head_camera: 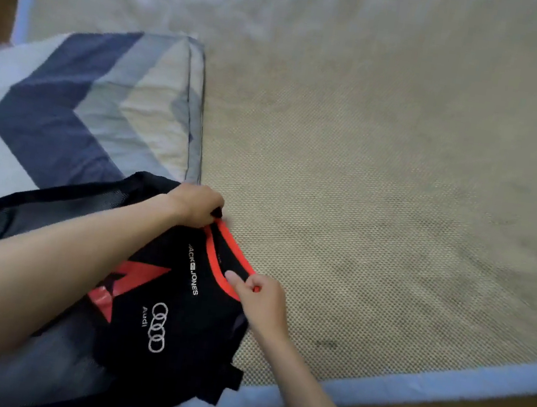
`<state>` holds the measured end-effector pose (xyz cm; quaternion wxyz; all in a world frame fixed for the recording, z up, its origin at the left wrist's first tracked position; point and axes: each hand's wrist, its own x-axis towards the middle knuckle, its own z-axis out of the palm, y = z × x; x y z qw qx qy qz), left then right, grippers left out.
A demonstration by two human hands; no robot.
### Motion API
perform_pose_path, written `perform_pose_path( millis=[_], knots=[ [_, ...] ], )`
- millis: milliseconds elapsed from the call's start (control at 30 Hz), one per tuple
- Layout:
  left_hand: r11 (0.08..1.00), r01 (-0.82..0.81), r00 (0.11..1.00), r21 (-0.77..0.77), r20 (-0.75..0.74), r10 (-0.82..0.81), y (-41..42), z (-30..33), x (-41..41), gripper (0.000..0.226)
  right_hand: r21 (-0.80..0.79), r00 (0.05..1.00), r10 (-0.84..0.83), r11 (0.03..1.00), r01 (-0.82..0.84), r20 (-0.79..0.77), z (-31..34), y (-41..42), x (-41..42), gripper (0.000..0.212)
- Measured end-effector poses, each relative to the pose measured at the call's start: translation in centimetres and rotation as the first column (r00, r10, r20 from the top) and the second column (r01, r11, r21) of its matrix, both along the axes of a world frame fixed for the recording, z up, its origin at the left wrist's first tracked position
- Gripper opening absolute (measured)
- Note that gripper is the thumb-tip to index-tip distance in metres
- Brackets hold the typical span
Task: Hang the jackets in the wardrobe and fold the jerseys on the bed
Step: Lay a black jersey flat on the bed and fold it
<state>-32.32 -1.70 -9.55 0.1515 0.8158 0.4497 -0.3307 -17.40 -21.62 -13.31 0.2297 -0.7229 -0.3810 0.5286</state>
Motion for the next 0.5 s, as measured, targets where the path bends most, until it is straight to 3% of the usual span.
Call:
perform_pose_path(
  millis=[133,267,367,433,500],
  knots=[
    [0.964,-0.259,0.933,0.067,0.276,0.232,2.3,7.6,0.1,0.016,0.168,0.995,-0.095,0.981,0.099,-0.028,6.7,4.1,4.8,0.054],
    [0.898,-0.43,0.767,0.089,0.56,0.312,5.2,17.8,1.4,0.007,0.33,0.998,-0.052,0.943,0.035,0.042,16.0,9.2,8.8,0.046],
    [0.875,-0.465,0.663,0.133,0.708,0.245,6.8,24.9,2.6,0.005,0.413,0.994,-0.033,0.911,-0.012,0.102,22.6,12.6,11.7,0.026],
    [0.853,-0.485,0.617,0.196,0.767,0.174,7.1,28.4,3.5,0.009,0.481,0.987,-0.031,0.876,-0.048,0.156,26.5,14.3,13.8,0.028],
    [0.839,-0.48,0.592,0.256,0.8,0.095,6.6,30.9,4.4,0.011,0.479,0.944,0.02,0.858,-0.185,0.328,29.4,15.3,16.0,0.017]
  ],
)
